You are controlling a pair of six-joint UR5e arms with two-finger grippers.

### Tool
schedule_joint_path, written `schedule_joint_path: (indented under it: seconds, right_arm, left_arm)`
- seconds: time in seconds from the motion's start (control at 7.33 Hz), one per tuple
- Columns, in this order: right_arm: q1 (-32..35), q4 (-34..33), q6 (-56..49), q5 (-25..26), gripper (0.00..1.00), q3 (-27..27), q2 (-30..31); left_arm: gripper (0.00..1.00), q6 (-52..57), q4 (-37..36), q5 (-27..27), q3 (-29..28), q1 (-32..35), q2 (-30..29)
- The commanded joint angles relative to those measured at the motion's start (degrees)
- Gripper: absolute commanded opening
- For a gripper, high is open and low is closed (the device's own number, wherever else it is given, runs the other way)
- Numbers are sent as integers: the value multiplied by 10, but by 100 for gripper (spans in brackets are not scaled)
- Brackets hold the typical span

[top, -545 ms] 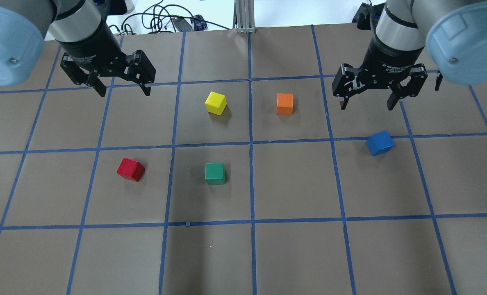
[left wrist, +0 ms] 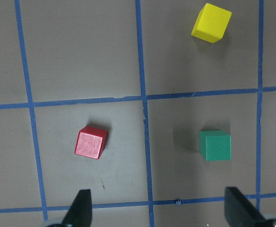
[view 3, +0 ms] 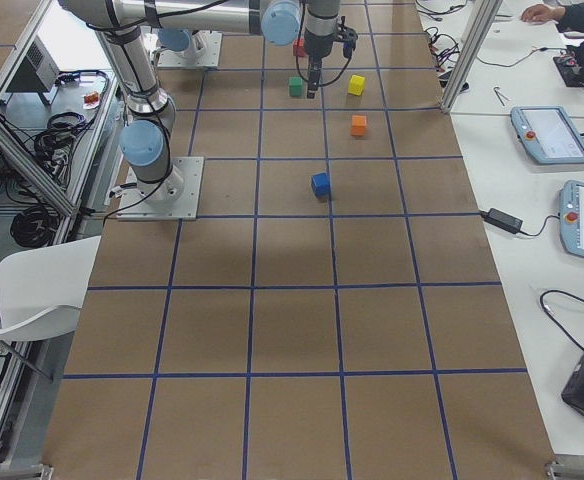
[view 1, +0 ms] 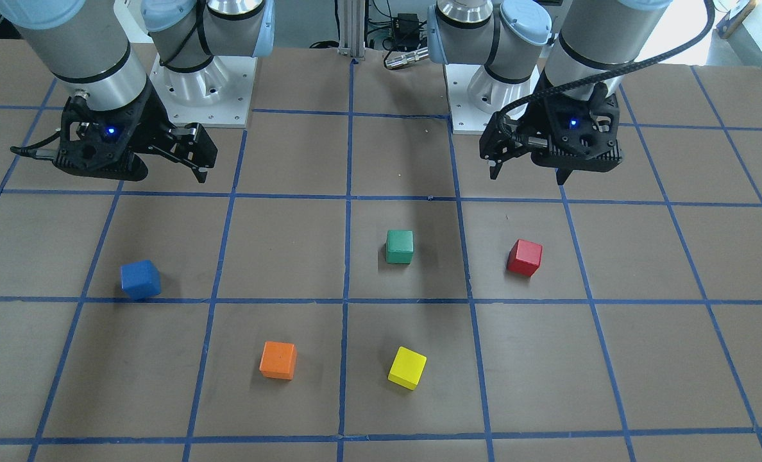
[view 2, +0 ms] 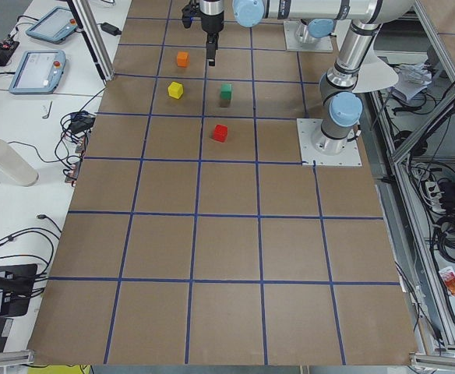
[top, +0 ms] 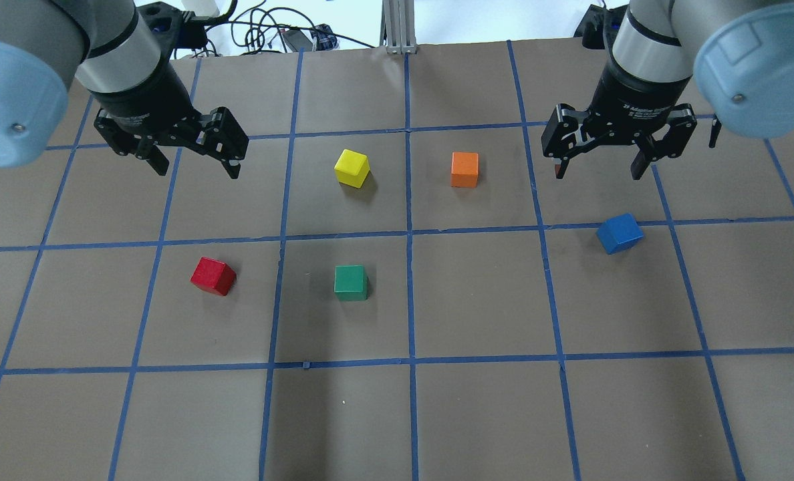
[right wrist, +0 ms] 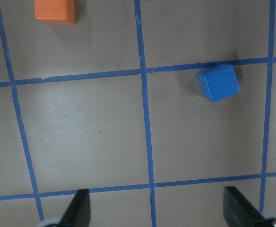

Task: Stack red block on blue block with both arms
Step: 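Move the left gripper down toward the red cube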

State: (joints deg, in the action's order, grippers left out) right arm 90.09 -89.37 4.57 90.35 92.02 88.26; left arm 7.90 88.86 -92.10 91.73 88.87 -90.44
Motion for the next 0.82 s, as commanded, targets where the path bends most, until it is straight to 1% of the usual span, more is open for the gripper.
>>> schedule_joint_path:
  seconds: [0.0, 0.14, 0.27, 0.41, 0.55, 0.68]
  right_arm:
    - [0, 0, 1, 0, 100, 0, 0]
    - [0, 1, 1, 1, 100, 0, 0]
    - [0, 1, 1, 1, 100, 0, -1]
    - [0, 1, 3, 1, 100, 0, -1]
    - [0, 1, 2, 1, 100, 0, -1]
    - [0, 1, 3, 1, 100, 0, -1]
  left_arm:
    - [100, 84, -10, -21, 45, -69, -17]
    - [100, 111, -68, -19, 91, -94, -29]
    - [100, 133, -150, -19, 153, -99, -37]
    - [100, 158, -249, -19, 210, -99, -50]
    - [100, 182, -302, -19, 249, -100, -67]
    - [100, 189, -311, -19, 271, -100, -77]
